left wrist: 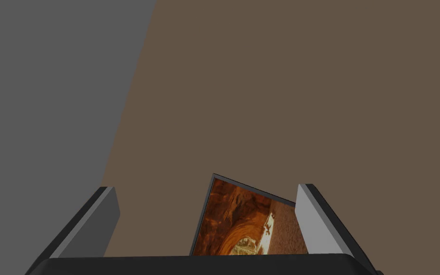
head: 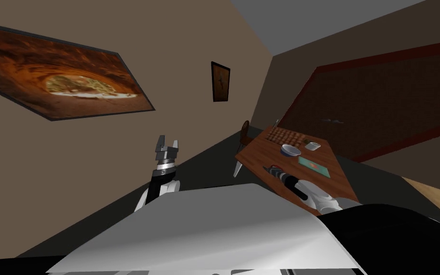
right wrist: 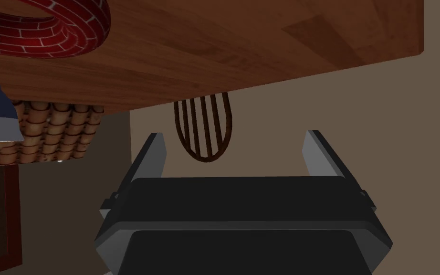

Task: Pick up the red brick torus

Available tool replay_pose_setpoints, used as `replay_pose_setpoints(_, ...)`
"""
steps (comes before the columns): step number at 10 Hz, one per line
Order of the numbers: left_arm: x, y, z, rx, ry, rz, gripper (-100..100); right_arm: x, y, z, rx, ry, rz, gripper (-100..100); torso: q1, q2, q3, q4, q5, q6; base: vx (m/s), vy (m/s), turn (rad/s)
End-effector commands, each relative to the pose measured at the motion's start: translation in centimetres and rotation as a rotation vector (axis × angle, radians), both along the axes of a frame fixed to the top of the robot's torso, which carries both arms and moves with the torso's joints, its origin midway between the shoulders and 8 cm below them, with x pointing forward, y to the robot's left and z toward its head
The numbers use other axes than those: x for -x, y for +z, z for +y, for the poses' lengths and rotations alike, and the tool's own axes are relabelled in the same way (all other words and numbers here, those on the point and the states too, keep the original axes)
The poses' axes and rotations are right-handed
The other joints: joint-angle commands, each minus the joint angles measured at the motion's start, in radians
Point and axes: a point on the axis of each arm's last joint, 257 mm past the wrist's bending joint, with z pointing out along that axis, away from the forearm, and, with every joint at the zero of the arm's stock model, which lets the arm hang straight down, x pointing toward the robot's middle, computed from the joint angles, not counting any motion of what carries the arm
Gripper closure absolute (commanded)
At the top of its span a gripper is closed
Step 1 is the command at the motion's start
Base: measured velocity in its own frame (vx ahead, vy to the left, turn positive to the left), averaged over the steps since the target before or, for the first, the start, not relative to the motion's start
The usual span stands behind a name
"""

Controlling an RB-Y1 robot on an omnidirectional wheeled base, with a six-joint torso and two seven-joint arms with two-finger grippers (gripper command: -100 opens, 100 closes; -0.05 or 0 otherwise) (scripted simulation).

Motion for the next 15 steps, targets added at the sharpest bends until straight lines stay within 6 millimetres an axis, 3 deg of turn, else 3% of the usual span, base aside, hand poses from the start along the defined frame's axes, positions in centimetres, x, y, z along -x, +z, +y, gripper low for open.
replay_pose_setpoints(1,0.0,0.0,0.0,0.000,0.000,0.000,0,1.4,-0.8,-1.0,0.045,0.009,0.044,-100,0.000,0.000,0.000,0.000,0.000,0.000,-0.005,0.006,0.141)
replay_pose_setpoints(6,0.0,0.0,0.0,0.000,0.000,0.000,0,6.2,-3.0,-6.4,0.192,0.036,0.216,-100,-0.001,0.000,0.000,0.000,0.000,0.001,-0.005,0.004,0.160)
replay_pose_setpoints(9,0.0,0.0,0.0,0.000,0.000,0.000,0,8.6,-4.0,-8.3,0.253,0.054,0.299,-100,-0.001,0.000,0.000,0.000,0.000,0.000,-0.004,-0.002,0.121)
replay_pose_setpoints(10,0.0,0.0,0.0,0.000,0.000,0.000,0,10.2,-4.4,-9.7,0.279,0.056,0.349,-100,-0.001,0.000,0.000,0.000,0.000,0.001,-0.004,-0.001,0.171)
replay_pose_setpoints(13,0.0,0.0,0.0,0.000,0.000,0.000,0,12.4,-5.0,-11.2,0.326,0.077,0.423,-100,-0.001,0.000,0.000,0.000,0.000,0.001,-0.004,-0.003,0.107)
replay_pose_setpoints(14,0.0,0.0,0.0,0.000,0.000,0.000,0,14.2,-5.3,-12.3,0.349,0.084,0.476,-100,-0.001,0.000,0.000,0.000,0.000,0.001,-0.005,0.000,0.129)
replay_pose_setpoints(15,0.0,0.0,0.0,0.000,0.000,0.000,0,14.3,-5.4,-12.4,0.355,0.089,0.481,-100,-0.001,0.000,0.000,0.000,0.000,0.001,-0.004,-0.004,0.083)
